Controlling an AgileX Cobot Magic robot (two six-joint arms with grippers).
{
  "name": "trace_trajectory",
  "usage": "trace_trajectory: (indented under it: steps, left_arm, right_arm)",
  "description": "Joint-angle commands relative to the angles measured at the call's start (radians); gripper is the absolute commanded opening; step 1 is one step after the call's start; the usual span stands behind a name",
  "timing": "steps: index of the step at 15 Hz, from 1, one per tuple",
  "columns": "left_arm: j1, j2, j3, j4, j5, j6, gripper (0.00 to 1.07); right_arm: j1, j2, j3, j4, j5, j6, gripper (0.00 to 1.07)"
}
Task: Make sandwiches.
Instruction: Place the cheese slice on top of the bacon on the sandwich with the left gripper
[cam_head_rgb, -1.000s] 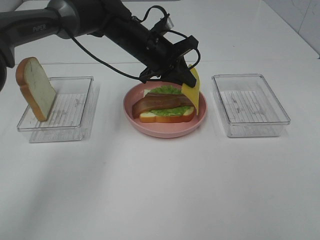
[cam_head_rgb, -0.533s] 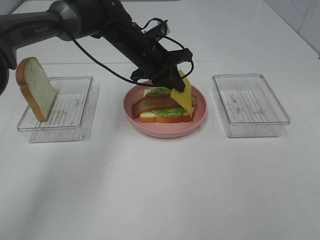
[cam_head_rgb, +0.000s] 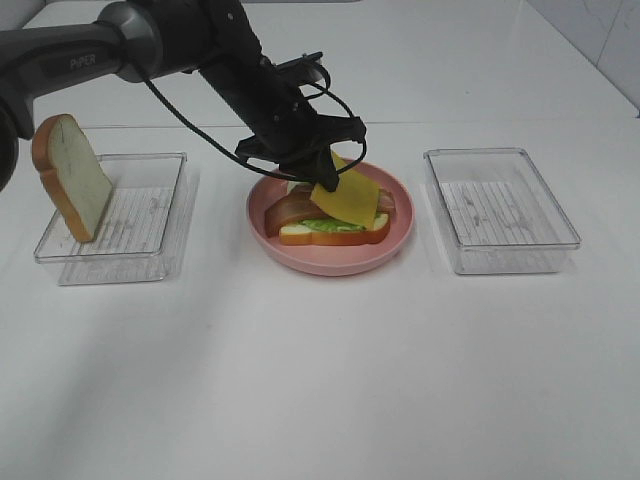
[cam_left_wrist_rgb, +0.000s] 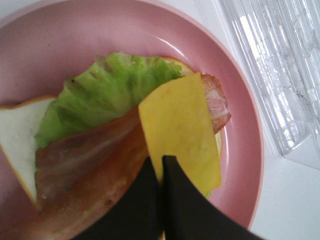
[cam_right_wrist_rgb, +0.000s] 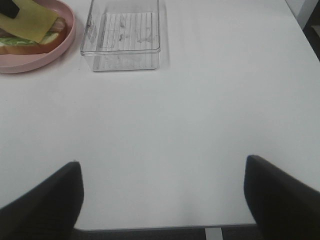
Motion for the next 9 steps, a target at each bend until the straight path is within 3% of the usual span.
trace_trajectory:
  steps: [1, 4, 5, 7, 9]
  left_arm:
    - [-0.002, -0.003, -0.007, 0.009, -0.017, -0.018, 0.00]
    - [-0.002, -0.003, -0.007, 0.013, -0.017, -0.024, 0.00]
    - [-0.002, -0.004, -0.007, 0.014, -0.014, -0.024, 0.06]
    - [-0.002, -0.004, -0.007, 0.027, -0.007, -0.024, 0.23]
    - [-0.002, -0.017, -0.007, 0.079, -0.004, -0.037, 0.66]
  right_arm:
    - [-0.002, -0.021, 0.003, 0.005, -0.008, -0.003, 0.85]
    - [-0.002, -0.021, 0.003, 0.005, -0.008, -0.003, 0.85]
    - [-0.002, -0.021, 0.003, 0.005, -0.008, -0.003, 0.85]
    - [-0.002, -0.021, 0.003, 0.005, -0.008, -0.003, 0.85]
    - [-0.002, -0.021, 0.003, 0.005, -0.008, -0.003, 0.85]
